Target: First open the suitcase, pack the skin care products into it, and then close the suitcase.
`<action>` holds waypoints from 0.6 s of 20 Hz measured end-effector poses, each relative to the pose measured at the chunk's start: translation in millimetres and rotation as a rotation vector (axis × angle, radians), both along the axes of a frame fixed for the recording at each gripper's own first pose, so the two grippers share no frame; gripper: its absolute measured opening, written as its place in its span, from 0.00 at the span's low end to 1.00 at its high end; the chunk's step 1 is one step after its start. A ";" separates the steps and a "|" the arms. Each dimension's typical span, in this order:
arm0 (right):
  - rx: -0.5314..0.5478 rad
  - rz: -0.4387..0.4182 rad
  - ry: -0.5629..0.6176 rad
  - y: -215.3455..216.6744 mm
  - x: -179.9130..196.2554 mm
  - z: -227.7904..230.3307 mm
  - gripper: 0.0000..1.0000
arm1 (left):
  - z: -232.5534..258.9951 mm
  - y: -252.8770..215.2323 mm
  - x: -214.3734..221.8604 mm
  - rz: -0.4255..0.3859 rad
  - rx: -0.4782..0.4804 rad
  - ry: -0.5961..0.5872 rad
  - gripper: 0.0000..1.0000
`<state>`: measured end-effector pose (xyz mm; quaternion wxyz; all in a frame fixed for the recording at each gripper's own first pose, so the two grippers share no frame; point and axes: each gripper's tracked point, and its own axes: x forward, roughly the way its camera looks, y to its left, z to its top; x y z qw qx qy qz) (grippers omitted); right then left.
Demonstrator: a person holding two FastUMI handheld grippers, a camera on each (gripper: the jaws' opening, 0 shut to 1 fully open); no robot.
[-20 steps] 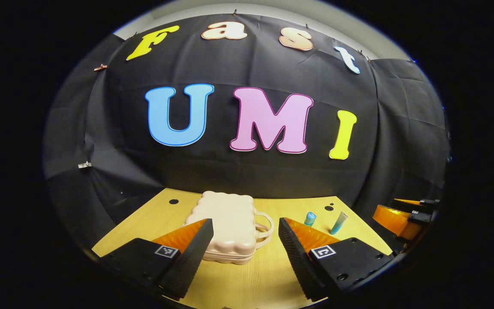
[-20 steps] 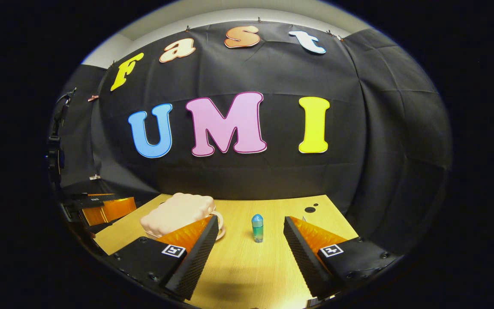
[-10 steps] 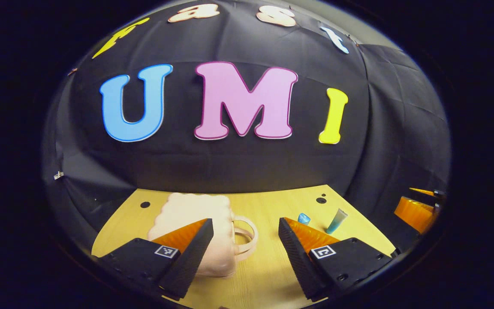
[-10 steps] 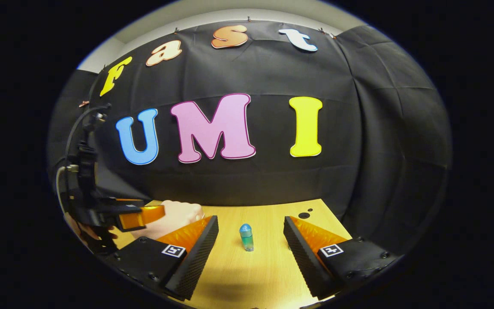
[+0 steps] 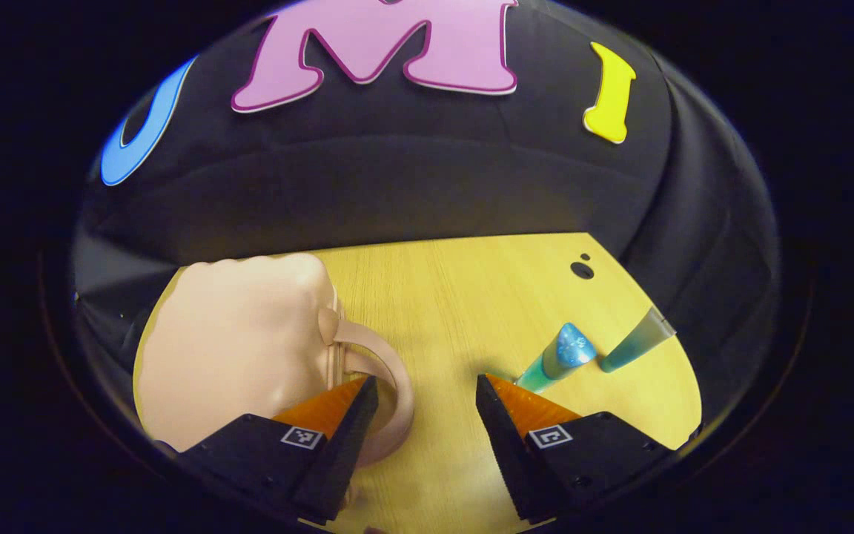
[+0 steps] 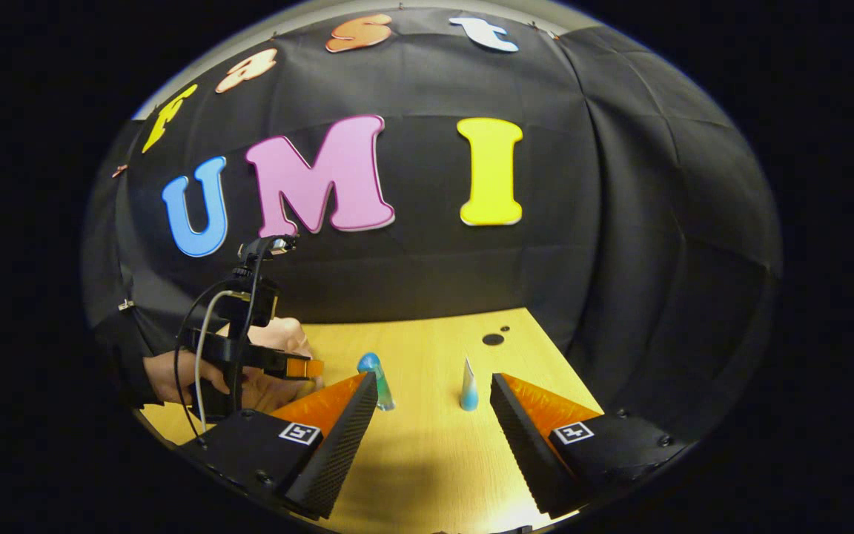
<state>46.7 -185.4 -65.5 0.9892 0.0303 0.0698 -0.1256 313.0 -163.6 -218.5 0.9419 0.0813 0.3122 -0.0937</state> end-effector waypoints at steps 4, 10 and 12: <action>0.015 -0.019 0.042 -18.0 1.7 -14.1 0.97 | -37.7 11.4 20.3 0.055 0.120 0.067 0.64; 0.049 -0.020 0.049 -22.7 13.1 -15.0 0.97 | -53.8 12.0 24.9 0.113 0.055 0.130 0.21; 0.046 -0.008 0.049 -18.9 13.8 -14.1 0.97 | -31.2 7.4 22.2 0.090 0.025 0.099 0.15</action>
